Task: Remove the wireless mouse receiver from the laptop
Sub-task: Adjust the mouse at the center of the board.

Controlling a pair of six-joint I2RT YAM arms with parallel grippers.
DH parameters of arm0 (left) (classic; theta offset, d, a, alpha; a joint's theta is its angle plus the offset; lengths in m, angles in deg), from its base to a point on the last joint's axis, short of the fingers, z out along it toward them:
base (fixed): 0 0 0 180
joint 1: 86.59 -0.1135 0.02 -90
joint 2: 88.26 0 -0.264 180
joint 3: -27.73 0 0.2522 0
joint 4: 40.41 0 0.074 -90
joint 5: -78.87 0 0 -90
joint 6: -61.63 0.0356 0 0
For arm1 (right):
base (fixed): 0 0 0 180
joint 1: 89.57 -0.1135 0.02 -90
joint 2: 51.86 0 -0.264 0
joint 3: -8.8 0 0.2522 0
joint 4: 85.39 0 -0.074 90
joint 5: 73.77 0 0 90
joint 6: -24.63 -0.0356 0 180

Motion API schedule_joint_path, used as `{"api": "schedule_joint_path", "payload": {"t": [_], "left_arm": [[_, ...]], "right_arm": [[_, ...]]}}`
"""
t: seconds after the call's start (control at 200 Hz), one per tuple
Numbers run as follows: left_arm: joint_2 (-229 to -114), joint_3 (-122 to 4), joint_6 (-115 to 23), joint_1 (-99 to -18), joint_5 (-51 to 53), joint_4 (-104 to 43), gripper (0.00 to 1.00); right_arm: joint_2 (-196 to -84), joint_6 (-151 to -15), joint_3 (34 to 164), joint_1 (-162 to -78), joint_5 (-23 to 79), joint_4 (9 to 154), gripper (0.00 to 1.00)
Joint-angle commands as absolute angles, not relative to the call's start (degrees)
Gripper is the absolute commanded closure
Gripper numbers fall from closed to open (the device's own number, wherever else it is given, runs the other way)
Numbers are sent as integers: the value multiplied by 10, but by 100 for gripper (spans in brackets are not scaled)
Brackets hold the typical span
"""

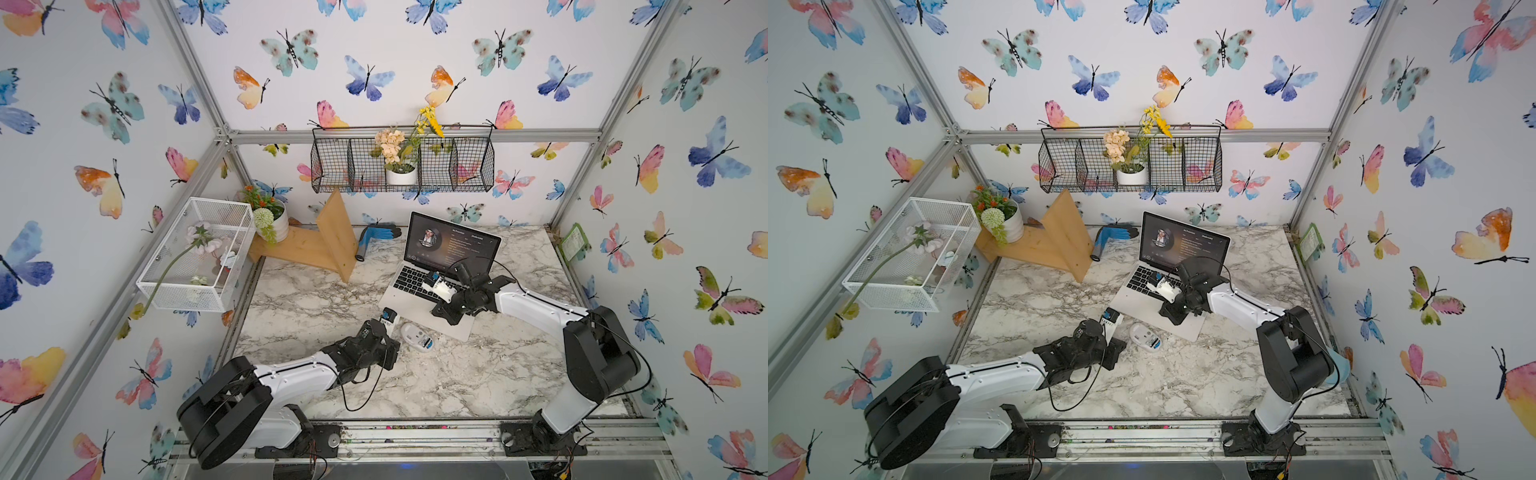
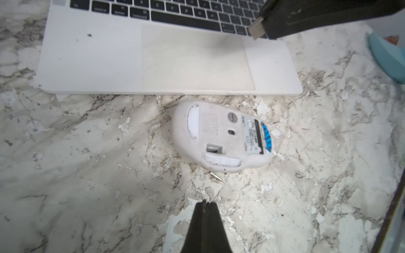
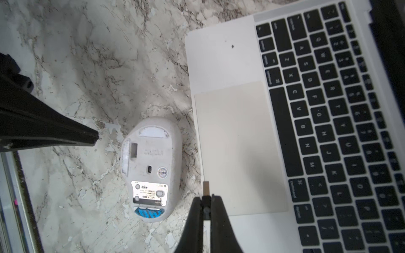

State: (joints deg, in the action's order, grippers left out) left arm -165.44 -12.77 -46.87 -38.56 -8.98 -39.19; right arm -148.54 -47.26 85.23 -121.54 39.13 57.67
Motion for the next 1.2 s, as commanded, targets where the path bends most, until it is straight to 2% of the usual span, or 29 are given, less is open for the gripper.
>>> {"api": "schedule_joint_path", "payload": {"t": [0.0, 0.47, 0.901, 1.196], "left_arm": [[-1699, -152, -471, -393, -111, -396, 100], [-1815, -227, -419, -443, -94, -418, 100], [-1855, -299, -369, -455, -59, -397, 100], [-1823, -276, -370, -473, -47, -409, 100]], "right_arm": [[-1504, -492, 841, -1230, 354, 598, 98], [-1531, -512, 785, -1248, 366, 640, 98], [-1496, -524, 770, -1327, 401, 613, 98], [-1459, -545, 764, -1335, 408, 620, 98]]}}
